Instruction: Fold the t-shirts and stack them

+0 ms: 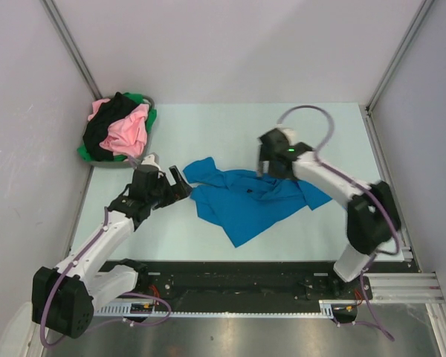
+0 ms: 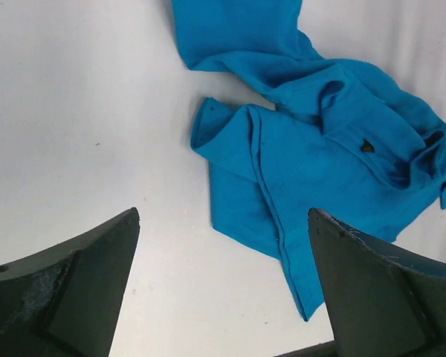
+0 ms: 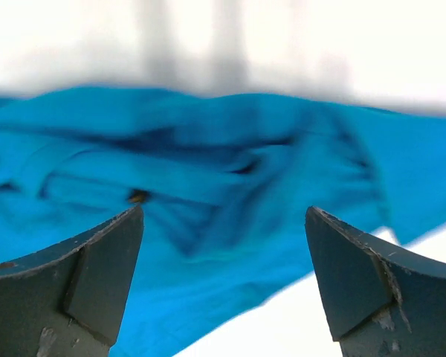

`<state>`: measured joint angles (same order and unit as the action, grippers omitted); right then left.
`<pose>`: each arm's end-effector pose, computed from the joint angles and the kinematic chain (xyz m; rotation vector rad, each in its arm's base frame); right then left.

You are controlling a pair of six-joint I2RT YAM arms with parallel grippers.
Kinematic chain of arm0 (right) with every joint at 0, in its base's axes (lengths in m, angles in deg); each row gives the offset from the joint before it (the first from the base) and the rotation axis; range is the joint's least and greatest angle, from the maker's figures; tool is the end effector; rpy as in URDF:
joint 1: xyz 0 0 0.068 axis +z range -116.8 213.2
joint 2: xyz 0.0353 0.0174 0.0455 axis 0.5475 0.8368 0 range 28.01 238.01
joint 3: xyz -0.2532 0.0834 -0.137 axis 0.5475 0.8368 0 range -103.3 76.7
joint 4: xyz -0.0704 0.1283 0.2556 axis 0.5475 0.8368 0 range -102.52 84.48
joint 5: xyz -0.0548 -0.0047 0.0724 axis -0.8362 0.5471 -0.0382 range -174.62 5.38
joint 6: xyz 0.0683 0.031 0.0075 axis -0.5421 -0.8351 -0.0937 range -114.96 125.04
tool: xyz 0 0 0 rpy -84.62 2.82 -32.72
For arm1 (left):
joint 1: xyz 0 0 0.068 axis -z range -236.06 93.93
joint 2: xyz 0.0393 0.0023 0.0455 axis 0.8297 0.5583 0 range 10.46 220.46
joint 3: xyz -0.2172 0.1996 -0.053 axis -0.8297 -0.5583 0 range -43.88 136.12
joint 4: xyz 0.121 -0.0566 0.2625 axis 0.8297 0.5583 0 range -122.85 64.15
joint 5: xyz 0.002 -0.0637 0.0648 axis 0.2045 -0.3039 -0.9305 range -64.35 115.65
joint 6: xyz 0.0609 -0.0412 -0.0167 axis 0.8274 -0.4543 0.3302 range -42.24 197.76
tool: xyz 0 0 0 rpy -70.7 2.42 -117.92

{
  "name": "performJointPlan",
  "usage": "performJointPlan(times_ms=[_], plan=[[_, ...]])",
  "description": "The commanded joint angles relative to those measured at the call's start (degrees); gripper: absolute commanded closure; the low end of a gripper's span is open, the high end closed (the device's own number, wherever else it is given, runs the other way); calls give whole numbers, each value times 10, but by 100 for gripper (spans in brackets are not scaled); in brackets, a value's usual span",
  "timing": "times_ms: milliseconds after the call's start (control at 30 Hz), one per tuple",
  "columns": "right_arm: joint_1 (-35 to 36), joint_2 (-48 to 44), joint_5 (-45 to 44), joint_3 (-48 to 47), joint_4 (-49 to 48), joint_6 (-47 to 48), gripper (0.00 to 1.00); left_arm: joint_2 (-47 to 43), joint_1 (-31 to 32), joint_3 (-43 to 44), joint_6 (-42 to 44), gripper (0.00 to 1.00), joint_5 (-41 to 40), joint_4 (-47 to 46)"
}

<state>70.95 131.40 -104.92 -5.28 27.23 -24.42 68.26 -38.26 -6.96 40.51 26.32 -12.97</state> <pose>0.3572 0.2486 0.2339 -0.0671 2.5341 -0.0172 0.2395 -0.0777 0.2268 -0.3884 2.3032 -0.5069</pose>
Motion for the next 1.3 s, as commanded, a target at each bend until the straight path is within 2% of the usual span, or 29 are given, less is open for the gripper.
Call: performJointPlan(times_ms=[0,33,133,300,367,533,733,1267], plan=[[-92,-173,-9,138,-22,-125,6,-13,-3,-14,-12,1,33,-39],[-98,-210,-13,156,-20,-145,7,-13,-3,-15,-13,1,35,-41],[-110,-245,-45,204,-6,-178,8,-14,-3,-16,-14,1,40,-45],[-160,-261,-55,271,-5,-239,11,-15,-3,-16,-16,1,46,-47],[-184,-263,-46,291,-17,-255,17,-15,-3,-15,-14,1,46,-45],[-200,-254,-21,340,-21,-280,23,-25,-3,-12,-12,1,53,-35],[-201,-243,-15,370,-39,-295,40,-25,-3,-9,-8,1,55,-34],[-255,-193,-26,379,-75,-279,38,-3,-3,-7,1,1,53,-41]])
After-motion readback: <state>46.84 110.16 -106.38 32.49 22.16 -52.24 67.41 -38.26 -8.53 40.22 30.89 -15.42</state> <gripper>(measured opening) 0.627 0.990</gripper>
